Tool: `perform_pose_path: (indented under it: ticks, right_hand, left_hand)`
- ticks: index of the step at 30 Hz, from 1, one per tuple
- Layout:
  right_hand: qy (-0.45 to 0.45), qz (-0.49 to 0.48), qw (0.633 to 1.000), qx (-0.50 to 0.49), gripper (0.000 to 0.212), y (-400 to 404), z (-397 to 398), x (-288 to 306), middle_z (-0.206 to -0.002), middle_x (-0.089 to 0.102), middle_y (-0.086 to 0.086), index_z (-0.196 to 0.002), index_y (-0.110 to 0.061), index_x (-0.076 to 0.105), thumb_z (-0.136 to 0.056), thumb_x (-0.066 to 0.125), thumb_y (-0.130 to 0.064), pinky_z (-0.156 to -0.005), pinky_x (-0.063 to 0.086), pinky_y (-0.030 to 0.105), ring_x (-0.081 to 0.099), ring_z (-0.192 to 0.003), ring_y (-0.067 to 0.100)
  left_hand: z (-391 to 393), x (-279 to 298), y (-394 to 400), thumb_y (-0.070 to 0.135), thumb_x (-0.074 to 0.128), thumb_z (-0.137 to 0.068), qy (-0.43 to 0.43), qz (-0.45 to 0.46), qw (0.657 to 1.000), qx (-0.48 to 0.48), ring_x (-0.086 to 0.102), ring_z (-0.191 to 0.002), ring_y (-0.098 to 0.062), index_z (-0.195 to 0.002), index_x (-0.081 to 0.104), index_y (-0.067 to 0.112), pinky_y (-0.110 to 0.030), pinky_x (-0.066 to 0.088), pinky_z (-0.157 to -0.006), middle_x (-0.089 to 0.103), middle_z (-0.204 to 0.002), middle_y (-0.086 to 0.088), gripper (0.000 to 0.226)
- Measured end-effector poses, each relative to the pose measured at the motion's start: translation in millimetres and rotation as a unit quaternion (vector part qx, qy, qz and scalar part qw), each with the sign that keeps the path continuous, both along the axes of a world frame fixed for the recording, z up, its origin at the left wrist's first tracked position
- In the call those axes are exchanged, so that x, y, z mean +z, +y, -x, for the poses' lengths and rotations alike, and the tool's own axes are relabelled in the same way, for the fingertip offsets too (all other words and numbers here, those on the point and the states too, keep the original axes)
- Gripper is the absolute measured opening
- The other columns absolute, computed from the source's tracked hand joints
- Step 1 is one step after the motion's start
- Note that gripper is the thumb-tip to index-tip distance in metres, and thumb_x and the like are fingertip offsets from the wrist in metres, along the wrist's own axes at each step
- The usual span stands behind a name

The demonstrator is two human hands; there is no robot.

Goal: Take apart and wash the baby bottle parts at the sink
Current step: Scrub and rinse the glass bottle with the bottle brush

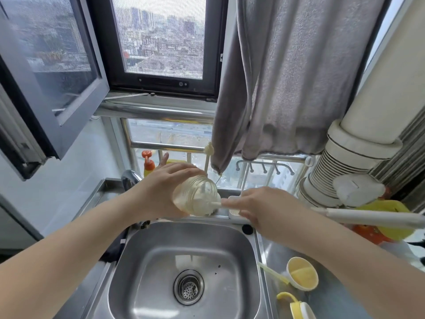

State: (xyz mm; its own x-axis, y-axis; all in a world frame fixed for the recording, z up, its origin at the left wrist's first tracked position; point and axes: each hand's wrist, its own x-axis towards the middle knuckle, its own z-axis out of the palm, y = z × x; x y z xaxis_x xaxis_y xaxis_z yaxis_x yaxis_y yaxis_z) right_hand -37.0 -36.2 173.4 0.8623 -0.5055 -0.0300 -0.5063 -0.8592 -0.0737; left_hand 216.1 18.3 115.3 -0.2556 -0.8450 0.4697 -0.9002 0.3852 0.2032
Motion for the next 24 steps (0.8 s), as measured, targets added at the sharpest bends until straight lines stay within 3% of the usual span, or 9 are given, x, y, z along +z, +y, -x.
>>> perform_pose_path:
  ticks: [3, 6, 9, 11, 14, 16, 18, 20, 24]
  right_hand:
    - [-0.021, -0.004, 1.0, -0.018, 0.054, -3, -2, 2, -0.107, 0.06, -0.006, -0.135, -0.051, 0.042, -0.096, 0.047, -0.014, -0.077, 0.049, 0.031, 0.059, -0.09, 0.017]
    - [-0.083, -0.192, 0.977, -0.045, 0.041, 7, 2, -7, -0.103, 0.066, -0.012, -0.128, -0.049, 0.052, -0.096, 0.05, -0.022, -0.083, 0.051, 0.026, 0.063, -0.088, 0.007]
    - [-0.159, -0.352, 0.92, -0.058, 0.035, 11, 3, -11, -0.073, 0.062, -0.014, -0.119, -0.044, 0.061, -0.096, 0.053, -0.019, -0.057, 0.04, 0.012, 0.05, -0.056, -0.001]
    - [-0.219, -0.485, 0.842, -0.086, 0.035, 16, 2, -11, -0.065, 0.056, -0.006, -0.119, -0.036, 0.063, -0.097, 0.051, -0.011, -0.044, 0.032, 0.016, 0.039, -0.049, 0.005]
    - [-0.303, -0.675, 0.659, -0.134, 0.032, 23, -4, -11, -0.062, 0.049, 0.001, -0.122, -0.014, 0.061, -0.096, 0.046, -0.002, -0.035, 0.024, 0.012, 0.03, -0.041, 0.004]
    - [-0.347, -0.756, 0.535, -0.147, 0.032, 26, -9, -9, -0.061, 0.048, 0.003, -0.117, -0.006, 0.061, -0.087, 0.049, -0.002, -0.03, 0.023, 0.009, 0.029, -0.037, 0.001]
    - [-0.368, -0.793, 0.462, -0.148, 0.037, 27, -11, -7, -0.062, 0.047, 0.005, -0.114, -0.002, 0.061, -0.079, 0.051, -0.005, -0.028, 0.023, 0.007, 0.029, -0.035, 0.0]
    - [-0.365, -0.791, 0.469, -0.145, 0.035, 29, -10, -7, -0.063, 0.046, 0.004, -0.115, -0.003, 0.062, -0.083, 0.049, -0.004, -0.029, 0.025, 0.007, 0.03, -0.036, 0.0]
    - [-0.298, -0.662, 0.679, -0.11, 0.035, 32, -2, -18, -0.064, 0.05, -0.003, -0.118, -0.027, 0.062, -0.097, 0.045, -0.004, -0.036, 0.03, 0.012, 0.033, -0.042, 0.002]
  left_hand:
    - [0, 9, -2, 0.056, 0.075, -0.056, 0.006, 0.009, 1.0, -0.006, 0.054, -0.119, -0.017, -0.132, 0.042, 0.031, -0.053, 0.009, -0.112, 0.059, -0.126, 0.001, 0.087]
    - [-2, 9, -2, 0.051, 0.077, -0.057, -0.014, 0.029, 0.999, -0.026, 0.048, -0.119, -0.011, -0.132, 0.042, 0.03, -0.058, 0.012, -0.111, 0.06, -0.125, -0.001, 0.085]
    - [-2, 6, -1, 0.045, 0.083, -0.055, -0.008, 0.034, 0.999, -0.025, 0.048, -0.12, -0.012, -0.132, 0.043, 0.028, -0.056, 0.012, -0.111, 0.059, -0.126, 0.0, 0.088]
    - [0, 5, 0, 0.05, 0.077, -0.057, -0.008, 0.049, 0.999, -0.018, 0.048, -0.12, -0.014, -0.131, 0.043, 0.026, -0.054, 0.012, -0.111, 0.059, -0.126, -0.001, 0.085]
    - [5, 3, -2, 0.047, 0.082, -0.056, -0.017, 0.099, 0.995, -0.008, 0.047, -0.121, -0.017, -0.128, 0.047, 0.019, -0.055, 0.013, -0.111, 0.059, -0.124, -0.003, 0.085]
    - [7, 4, -3, 0.039, 0.089, -0.054, -0.017, 0.121, 0.992, -0.001, 0.045, -0.122, -0.018, -0.128, 0.048, 0.018, -0.059, 0.013, -0.11, 0.059, -0.125, -0.004, 0.087]
    - [9, 4, -2, 0.041, 0.088, -0.055, -0.016, 0.127, 0.992, 0.007, 0.045, -0.122, -0.019, -0.127, 0.047, 0.018, -0.061, 0.015, -0.108, 0.061, -0.123, -0.007, 0.086]
    - [10, 3, 1, 0.05, 0.078, -0.061, -0.006, 0.121, 0.993, 0.005, 0.045, -0.123, -0.018, -0.127, 0.046, 0.02, -0.06, 0.016, -0.109, 0.061, -0.123, -0.005, 0.079]
    - [3, 9, 1, 0.057, 0.065, -0.065, 0.001, 0.097, 0.995, -0.005, 0.048, -0.122, -0.018, -0.127, 0.046, 0.022, -0.063, 0.018, -0.109, 0.059, -0.125, -0.002, 0.074]
